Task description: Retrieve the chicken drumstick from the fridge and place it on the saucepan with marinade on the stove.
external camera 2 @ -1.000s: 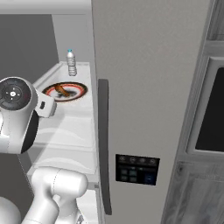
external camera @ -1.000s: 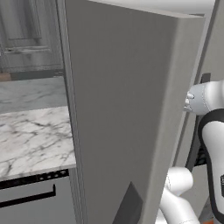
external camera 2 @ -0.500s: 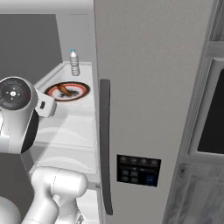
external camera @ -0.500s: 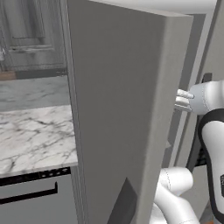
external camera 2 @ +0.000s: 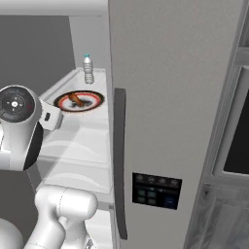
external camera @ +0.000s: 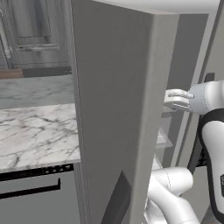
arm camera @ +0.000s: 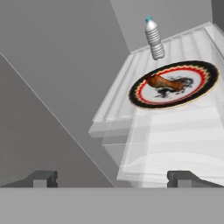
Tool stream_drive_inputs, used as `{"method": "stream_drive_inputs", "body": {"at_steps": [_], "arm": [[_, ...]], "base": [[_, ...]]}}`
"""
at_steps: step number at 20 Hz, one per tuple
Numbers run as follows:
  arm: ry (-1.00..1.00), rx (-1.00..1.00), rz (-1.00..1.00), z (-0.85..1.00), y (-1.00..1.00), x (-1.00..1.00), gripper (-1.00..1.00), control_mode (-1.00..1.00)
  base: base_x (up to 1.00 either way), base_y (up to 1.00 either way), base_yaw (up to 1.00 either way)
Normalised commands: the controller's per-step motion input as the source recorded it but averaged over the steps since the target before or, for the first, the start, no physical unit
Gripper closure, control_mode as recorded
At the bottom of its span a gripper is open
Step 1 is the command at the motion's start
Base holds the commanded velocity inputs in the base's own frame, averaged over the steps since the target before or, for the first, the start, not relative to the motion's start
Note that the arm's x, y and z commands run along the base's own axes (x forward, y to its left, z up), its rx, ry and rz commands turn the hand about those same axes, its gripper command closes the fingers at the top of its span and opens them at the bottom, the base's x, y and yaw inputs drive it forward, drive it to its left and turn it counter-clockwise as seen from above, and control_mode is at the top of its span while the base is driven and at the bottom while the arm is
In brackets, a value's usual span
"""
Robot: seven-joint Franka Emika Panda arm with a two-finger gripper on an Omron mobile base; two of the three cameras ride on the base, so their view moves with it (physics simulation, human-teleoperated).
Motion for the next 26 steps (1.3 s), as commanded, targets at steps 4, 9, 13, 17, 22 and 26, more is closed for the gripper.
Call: {"method": "stream_drive_inputs", "body": {"at_steps": [4,9,13,17,22,26], "arm": [[0.00,0.00,0.00,0.00,0.00,0.00,-1.00,1.00],[0.00,0.00,0.00,0.00,0.00,0.00,-1.00,1.00],[0.00,0.00,0.00,0.00,0.00,0.00,-1.00,1.00],[0.03,0.00,0.00,0.00,0.09,0.01,-1.00,-1.00],[0.04,-0.05,0.00,0.00,0.16,0.00,-1.00,-1.00],[0.01,-0.02,0.00,0.00,0.01,0.00,-1.00,-1.00]], "base": [[0.04,0.19,0.16],[0.02,0.05,0.07],[0.00,0.00,0.00],[0.01,0.01,0.00],[0.00,0.00,0.00],[0.00,0.00,0.00]]}}
